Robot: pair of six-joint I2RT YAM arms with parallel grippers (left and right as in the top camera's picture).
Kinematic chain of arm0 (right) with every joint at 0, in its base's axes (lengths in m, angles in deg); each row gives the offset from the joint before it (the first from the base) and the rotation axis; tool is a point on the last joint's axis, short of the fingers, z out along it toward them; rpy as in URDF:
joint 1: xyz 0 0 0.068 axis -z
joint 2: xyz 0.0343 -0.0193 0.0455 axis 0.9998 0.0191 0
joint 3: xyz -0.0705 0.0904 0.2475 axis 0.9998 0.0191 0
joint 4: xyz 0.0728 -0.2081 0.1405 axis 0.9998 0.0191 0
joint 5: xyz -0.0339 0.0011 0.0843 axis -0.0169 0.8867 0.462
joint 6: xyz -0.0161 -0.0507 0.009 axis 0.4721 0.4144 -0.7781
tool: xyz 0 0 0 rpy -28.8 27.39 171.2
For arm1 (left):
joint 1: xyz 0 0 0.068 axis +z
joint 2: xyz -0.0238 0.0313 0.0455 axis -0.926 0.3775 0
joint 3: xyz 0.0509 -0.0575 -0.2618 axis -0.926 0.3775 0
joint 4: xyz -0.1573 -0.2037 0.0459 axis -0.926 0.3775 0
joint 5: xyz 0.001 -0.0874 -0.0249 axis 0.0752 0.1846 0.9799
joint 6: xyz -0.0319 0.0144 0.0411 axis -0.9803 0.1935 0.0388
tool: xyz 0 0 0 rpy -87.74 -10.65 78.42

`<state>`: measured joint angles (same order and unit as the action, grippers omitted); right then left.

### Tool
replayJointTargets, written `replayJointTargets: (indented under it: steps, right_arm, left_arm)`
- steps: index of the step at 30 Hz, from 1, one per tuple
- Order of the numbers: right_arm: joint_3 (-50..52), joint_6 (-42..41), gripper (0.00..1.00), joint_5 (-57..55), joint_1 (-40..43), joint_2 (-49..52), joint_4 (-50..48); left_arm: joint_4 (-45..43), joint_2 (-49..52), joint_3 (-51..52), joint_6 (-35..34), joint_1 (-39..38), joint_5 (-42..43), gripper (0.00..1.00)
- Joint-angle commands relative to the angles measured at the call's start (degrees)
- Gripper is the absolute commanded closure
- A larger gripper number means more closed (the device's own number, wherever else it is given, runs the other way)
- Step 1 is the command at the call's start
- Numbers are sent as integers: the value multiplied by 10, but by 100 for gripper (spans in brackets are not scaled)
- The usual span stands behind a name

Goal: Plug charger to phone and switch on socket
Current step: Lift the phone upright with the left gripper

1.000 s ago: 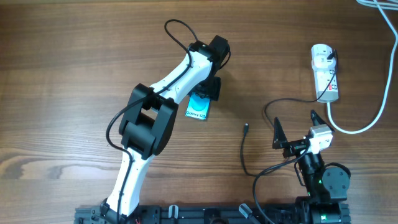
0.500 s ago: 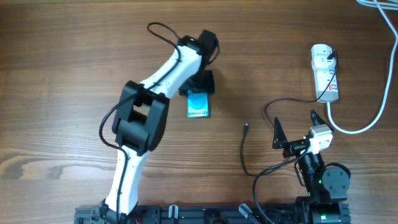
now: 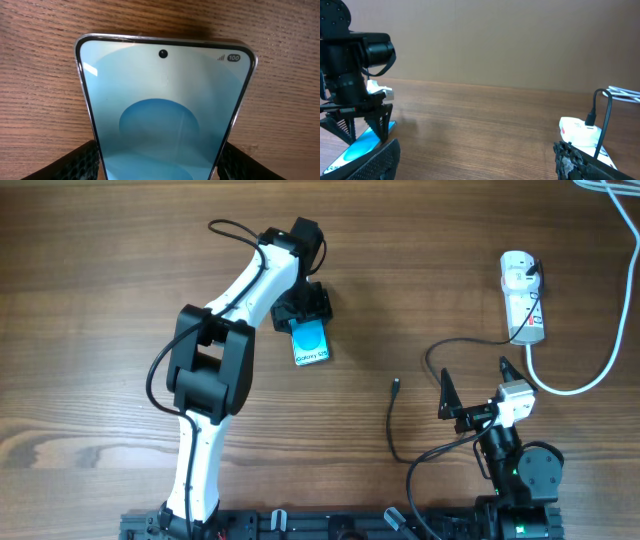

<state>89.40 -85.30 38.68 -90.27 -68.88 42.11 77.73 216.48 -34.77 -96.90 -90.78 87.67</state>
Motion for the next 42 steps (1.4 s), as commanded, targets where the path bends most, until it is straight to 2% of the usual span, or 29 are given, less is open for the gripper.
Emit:
replayJointTargets:
  steps: [1,6,10,18,24,31,34,36,38,42]
  right_arm:
    - [0,-4,0,-10,-4,-3,-3]
    - [0,-4,0,-10,-4,-3,-3]
    - [0,-4,0,-10,-4,-3,-3]
    - [0,-4,0,-10,-4,-3,-3]
    - [0,-4,0,-10,-4,-3,-3]
    - [0,-4,0,-10,-4,-3,-3]
    - [0,14,0,-27,-4,-3,-26]
    - [0,-45,0,26,-4,-3,-83]
    - [0,-186,0,134,-4,-3,-121]
    - [0,-225,0,169,-4,-3,-247]
  left_arm:
    - [1,6,3,1,-24,-41,23]
    - [2,6,3,19,-43,-57,14]
    - [2,6,3,20,-48,-58,13]
    - [13,-10,3,21,-44,-58,6]
    - [22,-76,3,15,-43,-57,5]
    - [10,-180,3,-2,-19,-17,0]
    - [12,-188,3,-4,-12,-17,0]
    - [17,-186,3,-17,-11,-17,0]
    - [19,-186,3,-36,-12,-17,0]
    - [20,-186,3,-49,-12,-15,0]
